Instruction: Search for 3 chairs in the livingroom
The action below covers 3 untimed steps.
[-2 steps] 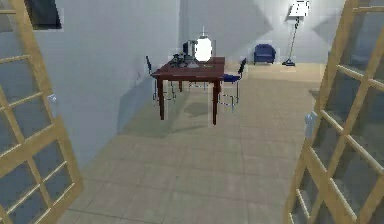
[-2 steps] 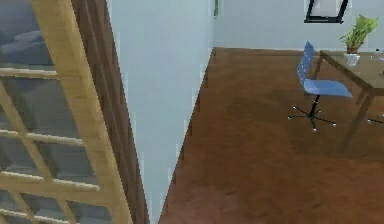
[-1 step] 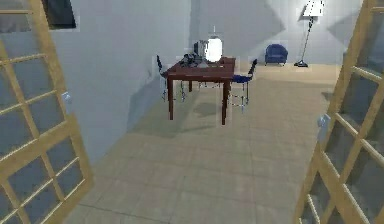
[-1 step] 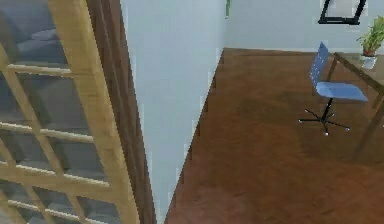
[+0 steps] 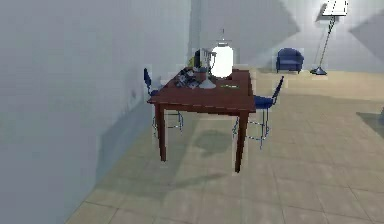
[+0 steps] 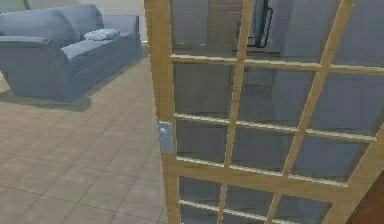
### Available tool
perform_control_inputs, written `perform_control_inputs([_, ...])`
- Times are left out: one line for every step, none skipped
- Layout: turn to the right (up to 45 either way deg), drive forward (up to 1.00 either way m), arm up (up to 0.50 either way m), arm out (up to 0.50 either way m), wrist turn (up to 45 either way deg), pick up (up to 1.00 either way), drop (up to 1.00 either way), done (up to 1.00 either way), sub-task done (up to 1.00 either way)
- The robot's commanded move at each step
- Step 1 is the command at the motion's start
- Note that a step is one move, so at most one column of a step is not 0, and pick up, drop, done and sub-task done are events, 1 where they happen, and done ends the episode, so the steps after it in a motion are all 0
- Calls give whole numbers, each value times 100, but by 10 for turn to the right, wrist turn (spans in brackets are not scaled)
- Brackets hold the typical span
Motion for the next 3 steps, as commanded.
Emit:
perform_control_inputs([-30,0,0,0,0,0,0,0,0])
perform_control_inputs([0,50,0,0,0,0,0,0,0])
perform_control_inputs([450,0,0,0,0,0,0,0,0])
